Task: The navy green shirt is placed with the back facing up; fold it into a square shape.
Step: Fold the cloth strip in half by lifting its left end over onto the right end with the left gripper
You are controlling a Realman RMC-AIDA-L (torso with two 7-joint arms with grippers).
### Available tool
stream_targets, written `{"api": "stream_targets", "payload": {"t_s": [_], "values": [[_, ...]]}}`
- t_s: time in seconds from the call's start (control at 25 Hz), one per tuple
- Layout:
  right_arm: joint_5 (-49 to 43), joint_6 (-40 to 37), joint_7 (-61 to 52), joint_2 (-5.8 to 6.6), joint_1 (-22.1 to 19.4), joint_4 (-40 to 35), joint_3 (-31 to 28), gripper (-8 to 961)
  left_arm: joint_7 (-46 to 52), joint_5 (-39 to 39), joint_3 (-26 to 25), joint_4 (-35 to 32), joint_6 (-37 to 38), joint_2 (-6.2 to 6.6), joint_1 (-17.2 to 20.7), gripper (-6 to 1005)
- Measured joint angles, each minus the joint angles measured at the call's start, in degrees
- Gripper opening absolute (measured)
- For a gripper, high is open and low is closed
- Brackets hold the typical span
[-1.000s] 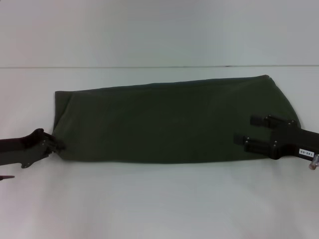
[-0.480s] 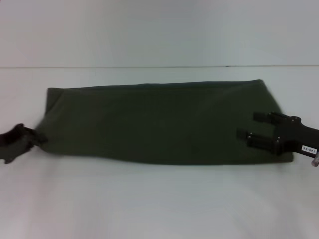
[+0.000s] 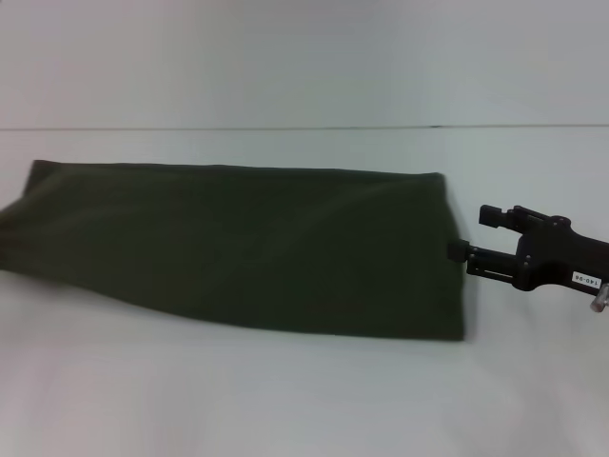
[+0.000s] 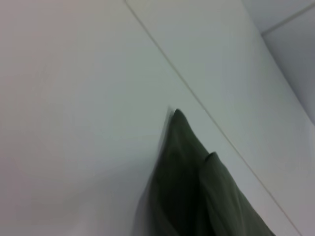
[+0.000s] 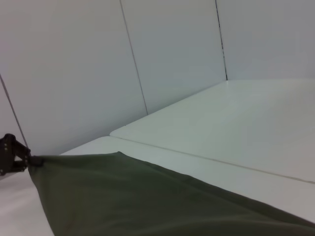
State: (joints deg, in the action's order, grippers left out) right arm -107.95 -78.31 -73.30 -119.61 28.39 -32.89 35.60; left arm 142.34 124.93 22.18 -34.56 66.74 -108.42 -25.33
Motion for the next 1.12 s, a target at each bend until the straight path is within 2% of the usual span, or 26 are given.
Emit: {"api": "stream_targets", "payload": {"t_s": [0.28, 0.52, 0.72, 0.96, 1.12], "values": [[0.03, 0.06, 0.0, -0.04, 0.3, 0.28, 0.0, 858, 0.41, 4.72, -6.05, -1.67, -0.67, 1.38, 0.46, 44], [0.03, 0.82, 0.0, -0.09, 0.29, 0.53, 0.0, 858, 0.36, 4.64, -6.55, -1.8, 0.24, 1.42, -0.05, 44], [0.03, 1.81, 0.0, -0.1, 0.27, 1.21, 0.0, 858, 0.12, 2.69, -6.39, -1.98, 4.1, 0.44, -2.69, 45], [0.07, 3.06, 0.0, -0.09, 0.54, 2.84, 0.15, 857, -1.57, -1.98, -6.19, -2.31, 10.03, -1.21, -8.35, 43], [0.08, 3.5, 0.01, -0.09, 0.57, 3.79, 0.48, 856, -3.37, -5.11, -5.53, -2.87, 13.59, -3.18, -13.19, 42]]}}
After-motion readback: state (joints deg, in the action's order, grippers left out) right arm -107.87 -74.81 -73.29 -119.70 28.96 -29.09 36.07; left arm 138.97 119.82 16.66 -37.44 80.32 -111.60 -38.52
